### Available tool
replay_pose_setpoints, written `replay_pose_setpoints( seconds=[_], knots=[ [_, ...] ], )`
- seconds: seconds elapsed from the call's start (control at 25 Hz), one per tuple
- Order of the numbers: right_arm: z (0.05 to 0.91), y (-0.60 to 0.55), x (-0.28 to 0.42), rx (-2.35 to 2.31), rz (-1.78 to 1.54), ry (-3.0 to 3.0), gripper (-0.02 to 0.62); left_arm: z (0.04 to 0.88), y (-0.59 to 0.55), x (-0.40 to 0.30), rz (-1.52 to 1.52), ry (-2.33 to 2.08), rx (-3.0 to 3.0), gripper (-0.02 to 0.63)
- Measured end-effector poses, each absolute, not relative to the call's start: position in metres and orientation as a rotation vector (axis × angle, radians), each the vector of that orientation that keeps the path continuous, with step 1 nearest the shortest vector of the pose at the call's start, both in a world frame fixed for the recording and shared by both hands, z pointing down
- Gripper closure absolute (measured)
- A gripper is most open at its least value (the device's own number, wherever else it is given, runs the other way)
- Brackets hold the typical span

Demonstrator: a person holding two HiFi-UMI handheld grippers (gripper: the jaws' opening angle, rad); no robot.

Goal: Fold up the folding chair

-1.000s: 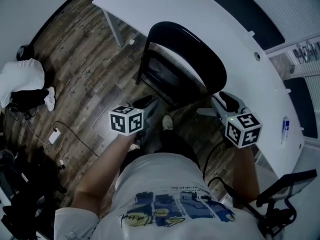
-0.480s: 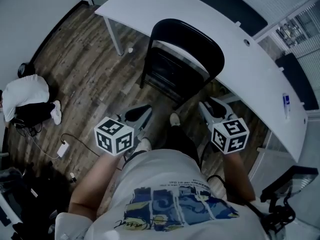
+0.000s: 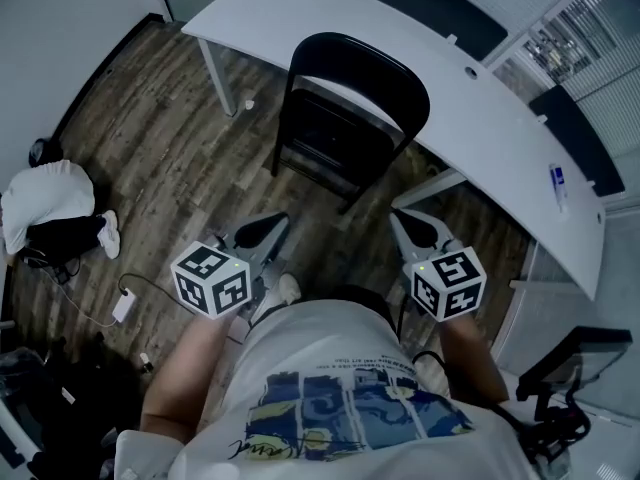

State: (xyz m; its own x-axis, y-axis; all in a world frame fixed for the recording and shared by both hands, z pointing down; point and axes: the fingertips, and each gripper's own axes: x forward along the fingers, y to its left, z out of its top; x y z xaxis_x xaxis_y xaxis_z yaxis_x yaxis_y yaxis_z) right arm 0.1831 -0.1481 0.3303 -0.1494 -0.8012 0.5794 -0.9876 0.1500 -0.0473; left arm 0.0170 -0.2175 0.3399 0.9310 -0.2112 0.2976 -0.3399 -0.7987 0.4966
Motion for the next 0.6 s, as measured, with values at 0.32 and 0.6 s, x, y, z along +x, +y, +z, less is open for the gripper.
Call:
replay_pose_setpoints(
  seconds=[0.32,0.6],
  knots=[
    [0.315,-0.091,0.175,1.709,0.556,-2.035,0.592,0.326,-0.168,0.018,0.341,-0.387,2.586,0.601],
    [0.307,-0.021,0.191,1.726,0.557,-2.043,0.592,0.315,-0.103,0.052,0.396,-0.343,2.660,0.601]
  ],
)
